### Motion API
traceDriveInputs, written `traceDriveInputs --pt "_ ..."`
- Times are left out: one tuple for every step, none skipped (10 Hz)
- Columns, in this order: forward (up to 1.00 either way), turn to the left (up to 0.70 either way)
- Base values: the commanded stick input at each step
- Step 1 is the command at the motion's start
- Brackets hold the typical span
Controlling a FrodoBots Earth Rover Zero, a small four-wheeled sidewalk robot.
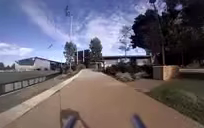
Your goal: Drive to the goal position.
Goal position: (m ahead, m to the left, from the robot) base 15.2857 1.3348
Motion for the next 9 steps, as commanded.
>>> traceDriveInputs --pt "1.00 0.00" --pt "1.00 0.00" --pt "1.00 0.00" --pt "1.00 0.00" --pt "1.00 0.00" --pt "1.00 0.00" --pt "1.00 0.00" --pt "1.00 0.00" --pt "1.00 0.00"
